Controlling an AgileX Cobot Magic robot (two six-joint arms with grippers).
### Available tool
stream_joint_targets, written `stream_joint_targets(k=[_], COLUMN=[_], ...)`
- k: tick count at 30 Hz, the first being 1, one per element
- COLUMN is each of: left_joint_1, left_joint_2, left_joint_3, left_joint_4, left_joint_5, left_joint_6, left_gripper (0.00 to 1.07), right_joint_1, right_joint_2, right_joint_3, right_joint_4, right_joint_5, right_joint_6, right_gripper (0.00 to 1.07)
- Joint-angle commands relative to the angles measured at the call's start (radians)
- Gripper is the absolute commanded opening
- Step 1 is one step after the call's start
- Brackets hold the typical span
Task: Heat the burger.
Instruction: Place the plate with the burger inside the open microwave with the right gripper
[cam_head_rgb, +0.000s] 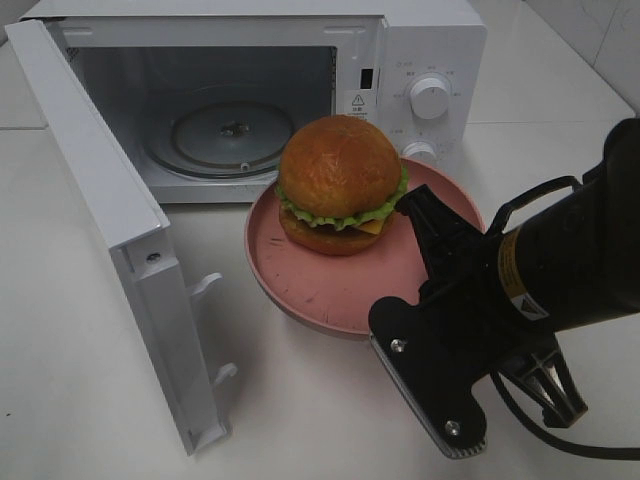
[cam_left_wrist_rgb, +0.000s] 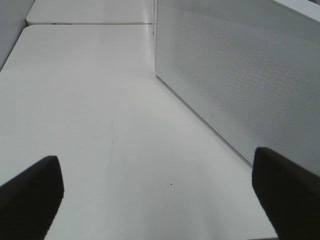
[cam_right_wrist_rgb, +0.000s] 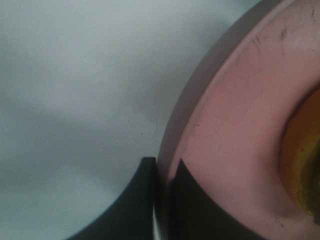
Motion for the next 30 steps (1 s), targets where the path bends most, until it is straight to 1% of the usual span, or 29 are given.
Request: stream_joint_targets(k=[1,8,9,10,11,16,18,19,23,26,30], left_joint_1=[-0.005,-0.005,-0.005,-0.005,-0.005,-0.005,-0.005,-0.005,-0.005,-0.005,-0.005], left_joint_2=[-0.024,-0.024,-0.024,-0.024,-0.024,-0.024,-0.024,-0.024,-0.024,-0.024,-0.024], left_joint_3=[0.005,0.005,0.005,0.005,0.005,0.005,0.005,0.005,0.005,0.005,0.005], left_joint_4=[-0.008,-0.008,-0.008,-0.008,-0.008,-0.008,-0.008,-0.008,-0.008,-0.008,-0.008], left_joint_5=[-0.017,-0.017,-0.017,-0.017,-0.017,-0.017,-0.017,-0.017,-0.017,-0.017,-0.017], left_joint_6=[0.000,0.000,0.000,0.000,0.000,0.000,0.000,0.000,0.000,0.000,0.000], left_gripper=[0.96,0.96,0.96,0.96,0.96,0.96,0.96,0.96,0.96,0.96,0.96], right_joint_1=[-0.026,-0.064,-0.080,-0.080,-0.096,-0.138,-0.141,-0.150,-0.150,-0.168,-0.199], right_joint_2=[-0.006,-0.006,-0.006,-0.006,-0.006,-0.006,-0.006,-0.006,-0.006,-0.006,-0.006], right_joint_3=[-0.007,-0.007,-0.007,-0.007,-0.007,-0.007,-0.007,-0.007,-0.014,-0.024,-0.030], right_joint_4=[0.036,0.122,0.161,0.161,0.197,0.253,0.266,0.300,0.354,0.386,0.392], right_joint_5=[-0.051,-0.086,-0.093,-0.093,-0.100,-0.124,-0.129,-0.146,-0.162,-0.163,-0.164], right_joint_6=[-0.108,-0.248,-0.305,-0.305,-0.361,-0.449,-0.467,-0.502,-0.569,-0.605,-0.604], right_gripper=[0.00,0.00,0.00,0.00,0.00,0.00,0.00,0.00,0.00,0.00,0.00])
